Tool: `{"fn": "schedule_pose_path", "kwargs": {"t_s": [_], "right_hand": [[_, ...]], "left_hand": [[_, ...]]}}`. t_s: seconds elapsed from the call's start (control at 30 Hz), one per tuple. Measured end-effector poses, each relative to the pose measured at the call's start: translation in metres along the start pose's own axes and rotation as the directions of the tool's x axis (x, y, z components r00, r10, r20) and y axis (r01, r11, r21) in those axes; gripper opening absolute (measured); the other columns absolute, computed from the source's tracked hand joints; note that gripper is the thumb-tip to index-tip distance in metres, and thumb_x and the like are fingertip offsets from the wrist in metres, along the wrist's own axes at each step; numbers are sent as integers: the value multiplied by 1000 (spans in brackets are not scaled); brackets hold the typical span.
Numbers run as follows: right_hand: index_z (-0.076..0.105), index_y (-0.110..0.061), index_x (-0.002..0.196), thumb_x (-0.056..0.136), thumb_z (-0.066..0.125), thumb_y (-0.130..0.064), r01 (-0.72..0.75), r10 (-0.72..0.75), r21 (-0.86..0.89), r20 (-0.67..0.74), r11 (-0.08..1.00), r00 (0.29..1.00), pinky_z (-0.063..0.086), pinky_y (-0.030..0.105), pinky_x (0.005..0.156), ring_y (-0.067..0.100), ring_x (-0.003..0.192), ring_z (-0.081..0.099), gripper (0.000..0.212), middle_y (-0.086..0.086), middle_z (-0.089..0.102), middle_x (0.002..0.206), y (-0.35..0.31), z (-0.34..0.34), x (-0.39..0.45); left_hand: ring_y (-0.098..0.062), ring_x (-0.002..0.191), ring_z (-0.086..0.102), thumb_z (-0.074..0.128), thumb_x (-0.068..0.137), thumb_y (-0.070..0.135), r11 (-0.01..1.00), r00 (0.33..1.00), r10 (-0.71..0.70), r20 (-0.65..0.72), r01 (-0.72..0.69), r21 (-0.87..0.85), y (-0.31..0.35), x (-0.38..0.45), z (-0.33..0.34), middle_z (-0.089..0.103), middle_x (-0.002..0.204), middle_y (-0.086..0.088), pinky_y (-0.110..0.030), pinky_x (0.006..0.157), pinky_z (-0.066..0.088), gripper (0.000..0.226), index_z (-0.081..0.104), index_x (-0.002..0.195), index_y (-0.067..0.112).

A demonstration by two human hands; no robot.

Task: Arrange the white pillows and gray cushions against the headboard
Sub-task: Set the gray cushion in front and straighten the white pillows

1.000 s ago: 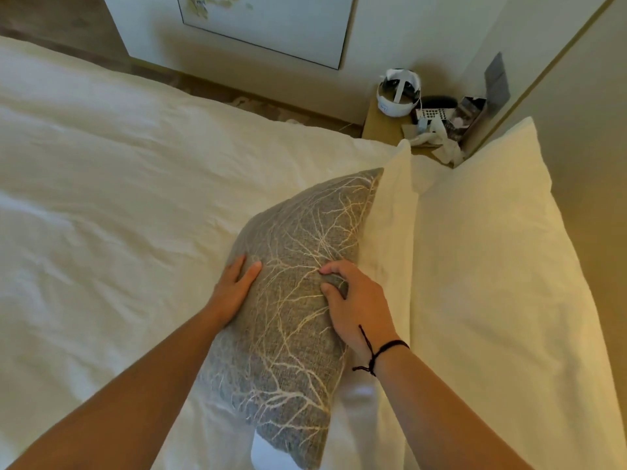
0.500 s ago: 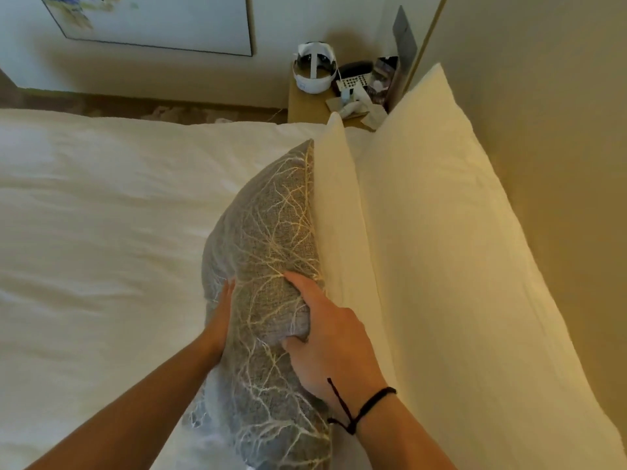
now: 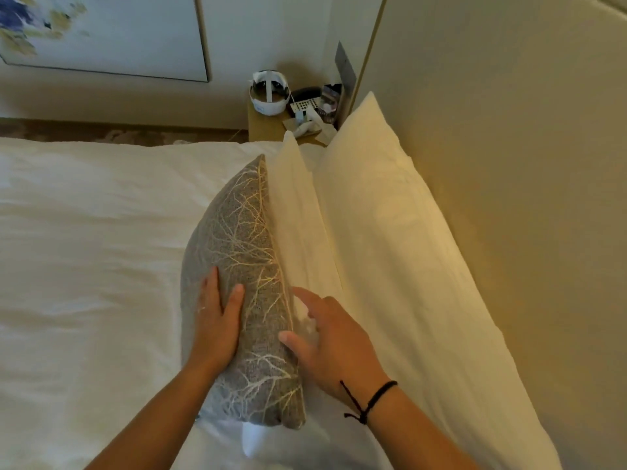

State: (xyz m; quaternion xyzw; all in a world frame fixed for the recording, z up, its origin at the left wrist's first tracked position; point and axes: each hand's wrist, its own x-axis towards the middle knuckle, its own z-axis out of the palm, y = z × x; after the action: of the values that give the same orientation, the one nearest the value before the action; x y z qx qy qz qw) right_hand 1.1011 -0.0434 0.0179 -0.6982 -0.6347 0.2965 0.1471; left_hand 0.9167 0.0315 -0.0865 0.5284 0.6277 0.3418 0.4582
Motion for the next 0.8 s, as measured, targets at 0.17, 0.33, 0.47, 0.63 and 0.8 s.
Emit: {"fn": "schedule_pose_path", "kwargs": {"t_s": [0.17,0.33,0.47,0.63,0.8], "right_hand": [[33,-36,141,69,55,-80,-400,398,-13,-69,917,915,45,30,93,12,116,51,87,-12,50,129,47,9,-109],[65,-20,104,91,54,-45,-442,445,-62,71,895,893,44,28,72,21,98,63,30,1,69,104,59,31,-151],[55,-22,80,98,47,-40,-407,414,-89,73,909,908,33,28,66,24,93,61,27,1,65,89,58,33,-164],[40,-27,70,99,45,-40,-386,392,-85,76,919,917,32,28,66,25,93,59,33,1,59,85,59,29,-185],[58,-29,82,96,47,-48,-300,289,-178,-85,937,953,42,32,61,22,92,62,25,-4,65,87,49,-8,-211]], "left_hand": [[-21,149,2,50,61,92,973,993,102,58,-112,203,35,-52,9,-5,163,11,-58,116,16,106,-9,143,60],[-30,149,3,55,50,94,964,997,42,69,-59,260,39,-64,9,-7,163,5,-66,113,18,120,-11,142,58],[-33,148,3,64,50,87,970,995,-1,97,-23,241,40,-56,10,-7,163,3,-66,113,18,122,-7,144,56],[-39,147,-2,65,60,77,941,992,-59,107,19,339,51,-61,20,-9,163,-1,-71,110,14,116,-9,146,51],[-38,147,10,72,67,70,959,990,-52,131,13,284,50,-75,9,-4,163,-6,-66,112,20,117,-4,151,42]]}}
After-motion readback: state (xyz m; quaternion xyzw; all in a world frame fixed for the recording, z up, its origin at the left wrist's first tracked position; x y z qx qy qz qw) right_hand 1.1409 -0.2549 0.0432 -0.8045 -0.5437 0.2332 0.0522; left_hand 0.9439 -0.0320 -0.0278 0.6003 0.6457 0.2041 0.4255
